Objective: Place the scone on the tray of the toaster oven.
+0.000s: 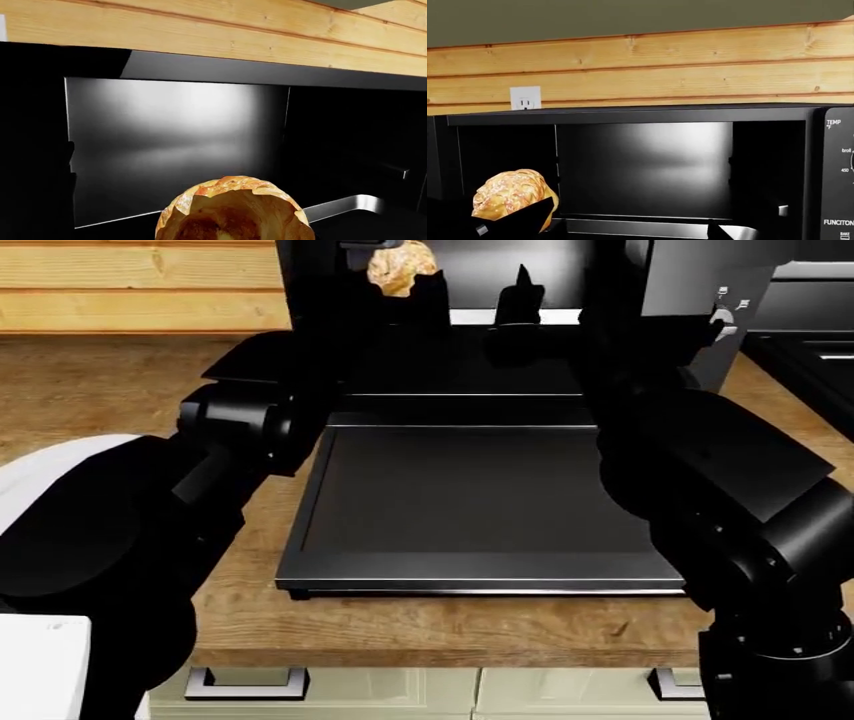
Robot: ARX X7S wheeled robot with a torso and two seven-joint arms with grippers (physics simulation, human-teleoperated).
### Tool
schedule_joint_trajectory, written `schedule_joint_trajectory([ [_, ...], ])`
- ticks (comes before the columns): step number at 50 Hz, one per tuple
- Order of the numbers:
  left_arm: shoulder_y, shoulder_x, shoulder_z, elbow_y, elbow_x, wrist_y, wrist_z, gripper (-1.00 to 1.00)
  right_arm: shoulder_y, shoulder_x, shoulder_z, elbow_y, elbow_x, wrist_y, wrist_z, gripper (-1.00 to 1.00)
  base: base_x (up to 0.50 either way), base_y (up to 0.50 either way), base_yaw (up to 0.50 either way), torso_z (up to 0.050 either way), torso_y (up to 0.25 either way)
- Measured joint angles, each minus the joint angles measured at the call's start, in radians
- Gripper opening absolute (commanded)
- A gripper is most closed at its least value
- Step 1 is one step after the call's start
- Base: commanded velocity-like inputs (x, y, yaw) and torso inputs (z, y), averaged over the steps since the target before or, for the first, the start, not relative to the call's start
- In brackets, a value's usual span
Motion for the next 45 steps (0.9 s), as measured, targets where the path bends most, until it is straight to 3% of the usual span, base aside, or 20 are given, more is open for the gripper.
schedule_joint_trajectory([
  [30,-0.017,0.0,0.003,-0.003,-0.014,-0.115,0.122,-1.0,-0.004,0.001,-0.006,0.01,0.005,-0.021,-0.005,1.0,0.0,0.0,0.0,0.0,0.0],
  [31,-0.017,0.0,0.003,-0.003,-0.015,-0.116,0.125,1.0,-0.005,0.001,-0.005,0.009,0.006,-0.02,-0.005,1.0,0.0,0.0,0.0,0.0,0.0],
  [45,-0.019,0.0,-0.006,-0.004,-0.036,-0.118,0.141,1.0,-0.01,0.006,-0.002,-0.007,0.018,-0.017,0.004,1.0,0.0,0.0,0.0,0.0,0.0],
])
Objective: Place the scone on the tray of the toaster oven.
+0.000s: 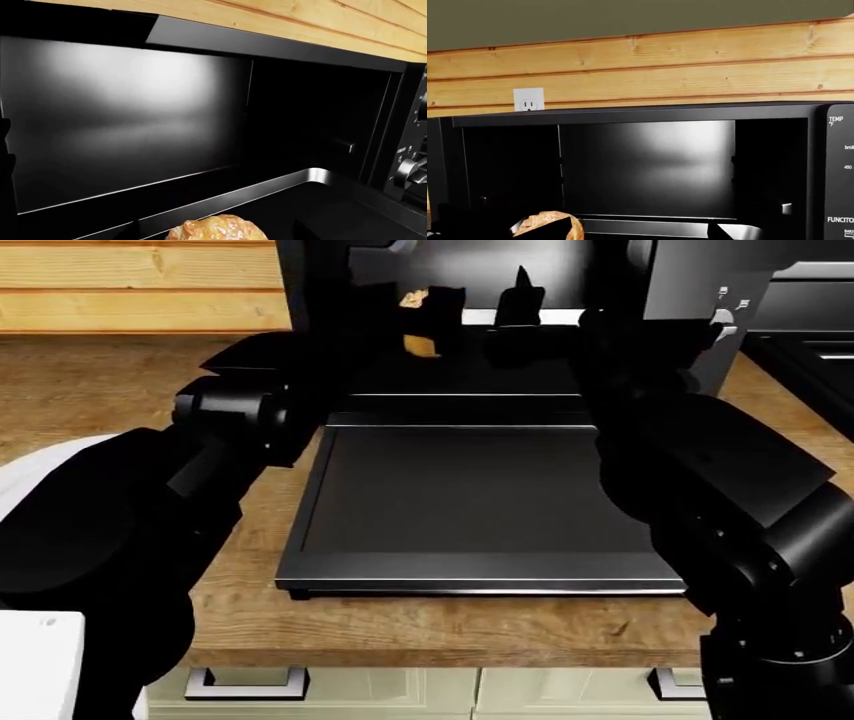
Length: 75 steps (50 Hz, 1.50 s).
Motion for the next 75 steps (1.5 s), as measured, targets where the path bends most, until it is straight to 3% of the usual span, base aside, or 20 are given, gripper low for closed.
schedule_joint_trajectory([
  [21,0.002,0.0,0.002,0.001,-0.005,0.022,-0.008,1.0,-0.004,0.005,0.01,-0.038,0.029,0.014,0.02,1.0,0.0,0.0,0.0,0.0,0.0],
  [53,-0.004,0.0,-0.009,0.003,-0.001,-0.01,-0.117,1.0,0.003,0.006,0.026,-0.112,0.091,0.042,0.048,1.0,0.0,0.0,0.0,0.0,0.0],
  [75,0.006,0.0,-0.005,0.001,-0.038,0.042,-0.047,1.0,-0.006,0.006,0.022,-0.105,0.097,0.028,0.045,1.0,0.0,0.0,0.0,0.0,0.0],
])
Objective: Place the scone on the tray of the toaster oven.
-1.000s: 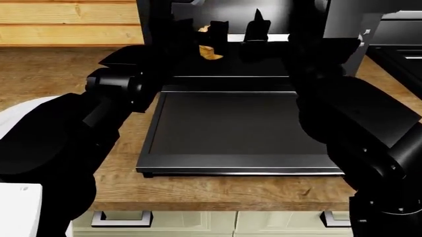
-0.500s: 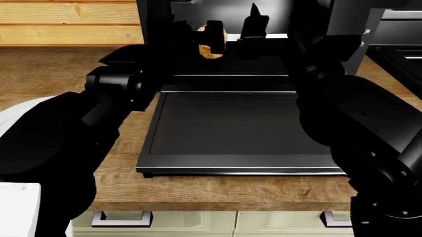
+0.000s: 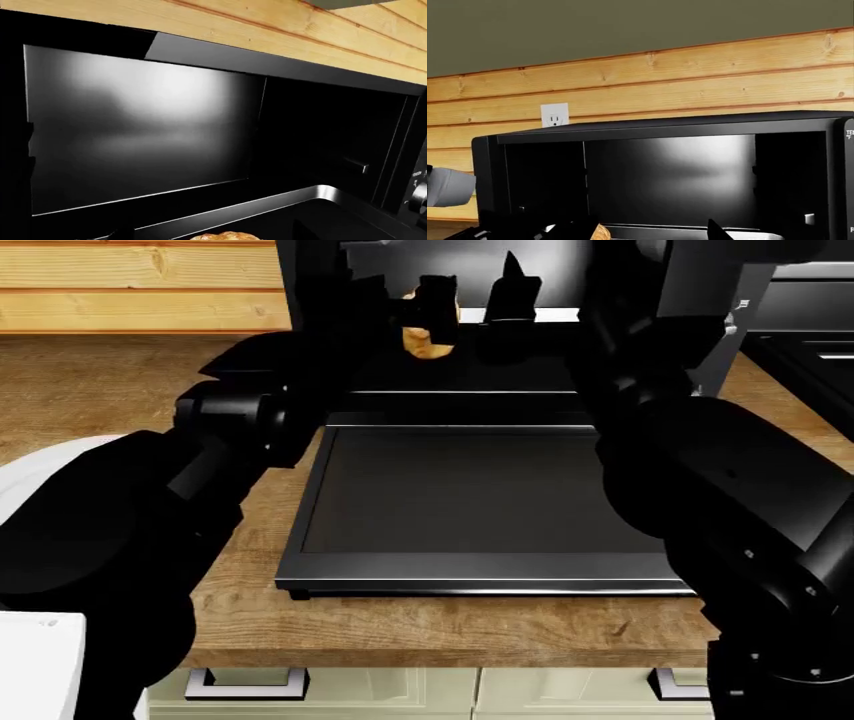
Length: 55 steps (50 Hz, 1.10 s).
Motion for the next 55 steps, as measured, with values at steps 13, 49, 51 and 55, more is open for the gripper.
schedule_joint_trajectory([
  [13,0.009,0.0,0.009,0.002,0.0,0.065,0.029,1.0,0.005,0.0,-0.002,0.005,0.004,-0.004,0.001,1.0,0.0,0.0,0.0,0.0,0.0],
  [49,0.009,-0.041,0.009,0.098,0.0,0.136,-0.038,1.0,0.015,0.001,-0.016,0.011,-0.001,-0.009,0.022,1.0,0.0,0.0,0.0,0.0,0.0],
  [51,0.003,-0.076,0.009,0.175,0.002,0.139,-0.079,1.0,0.014,0.0,-0.017,0.012,0.0,-0.011,0.022,1.0,0.0,0.0,0.0,0.0,0.0],
  [55,-0.013,-0.146,0.01,0.329,0.008,0.138,-0.164,1.0,0.011,-0.001,-0.019,0.015,-0.001,-0.016,0.019,1.0,0.0,0.0,0.0,0.0,0.0],
])
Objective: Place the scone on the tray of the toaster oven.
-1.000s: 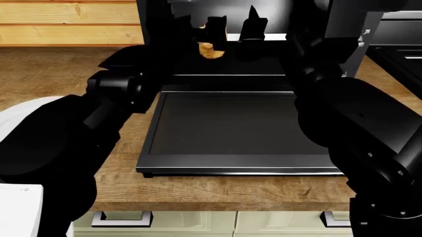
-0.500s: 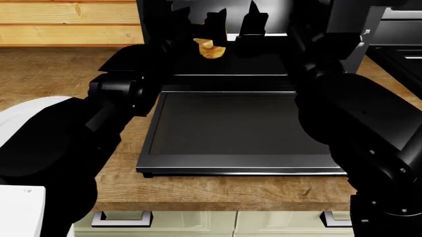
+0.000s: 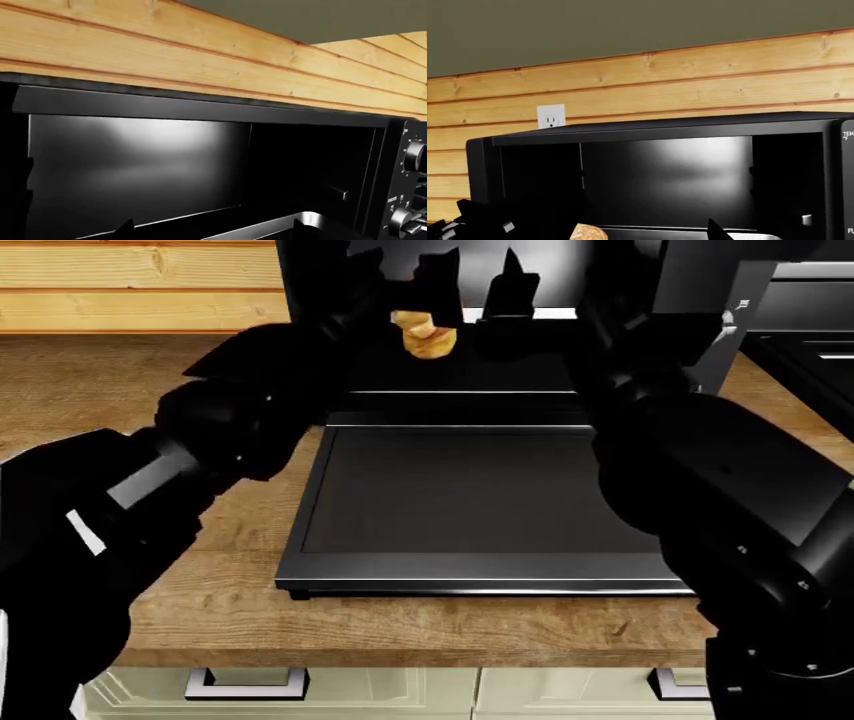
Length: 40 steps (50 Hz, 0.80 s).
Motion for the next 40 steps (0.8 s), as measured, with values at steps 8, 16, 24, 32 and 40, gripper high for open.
schedule_joint_trajectory([
  [8,-0.037,-0.128,-0.004,0.281,0.009,-0.003,-0.153,1.0,-0.005,0.0,-0.003,0.007,-0.001,-0.01,-0.006,1.0,0.0,0.0,0.0,0.0,0.0],
  [16,-0.074,-0.243,-0.001,0.522,0.018,-0.024,-0.292,1.0,-0.002,0.003,-0.004,0.012,-0.001,-0.013,-0.007,1.0,0.0,0.0,0.0,0.0,0.0],
  [24,-0.116,-0.353,0.0,0.737,0.02,-0.051,-0.416,1.0,0.015,0.007,-0.003,0.015,-0.003,-0.013,-0.005,1.0,0.0,0.0,0.0,0.0,0.0],
  [32,-0.17,-0.468,-0.008,0.954,0.034,-0.075,-0.547,1.0,0.027,0.019,-0.003,0.0,0.02,0.016,0.002,1.0,0.0,0.0,0.0,0.0,0.0],
  [40,-0.244,-0.597,-0.031,1.172,0.038,-0.102,-0.692,1.0,0.006,0.047,0.037,-0.047,0.144,0.12,0.06,1.0,0.0,0.0,0.0,0.0,0.0],
])
